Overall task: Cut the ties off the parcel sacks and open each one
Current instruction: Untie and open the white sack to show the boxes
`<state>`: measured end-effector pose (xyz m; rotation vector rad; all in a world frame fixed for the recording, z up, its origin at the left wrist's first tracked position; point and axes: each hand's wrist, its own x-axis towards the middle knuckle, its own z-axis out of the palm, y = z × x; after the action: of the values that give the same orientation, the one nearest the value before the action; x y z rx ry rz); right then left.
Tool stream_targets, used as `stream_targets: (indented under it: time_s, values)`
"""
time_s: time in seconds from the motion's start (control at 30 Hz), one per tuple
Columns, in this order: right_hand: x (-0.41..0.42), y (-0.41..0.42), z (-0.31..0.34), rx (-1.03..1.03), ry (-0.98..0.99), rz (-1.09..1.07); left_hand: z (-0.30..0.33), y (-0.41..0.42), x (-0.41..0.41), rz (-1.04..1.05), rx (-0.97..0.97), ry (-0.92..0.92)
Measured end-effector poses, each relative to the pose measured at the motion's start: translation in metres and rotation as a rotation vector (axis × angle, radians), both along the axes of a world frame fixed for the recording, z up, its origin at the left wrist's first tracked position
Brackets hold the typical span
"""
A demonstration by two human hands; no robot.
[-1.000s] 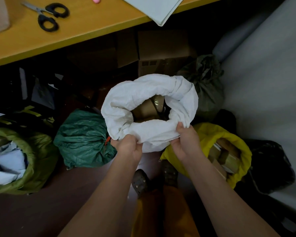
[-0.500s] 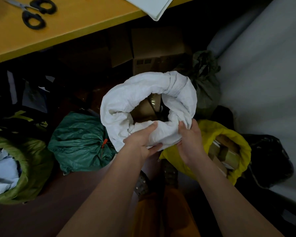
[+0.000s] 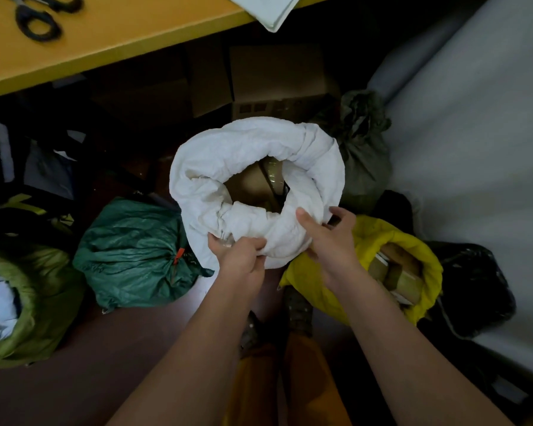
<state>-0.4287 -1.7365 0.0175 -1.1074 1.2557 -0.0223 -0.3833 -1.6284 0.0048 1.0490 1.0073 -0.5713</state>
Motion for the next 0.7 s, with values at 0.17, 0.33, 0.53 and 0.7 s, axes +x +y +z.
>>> stream_targets:
  time_s: [0.17,0.33,0.53,0.7]
  values:
    - [0.005,-0.008,-0.008,0.086,0.004,-0.034,-0.004,0.008,-0.007,-0.077,-0.019,-0.074]
    - [0.006,-0.008,-0.016,0.043,-0.052,0.098,-0.009,0.018,-0.005,-0.095,0.006,-0.108]
    - [0.007,-0.012,-0.013,0.153,-0.144,0.052,-0.013,0.024,-0.013,-0.025,0.065,-0.094]
    - [0.004,-0.018,-0.012,0.171,-0.178,0.048,-0.011,0.015,-0.027,0.001,0.190,-0.052]
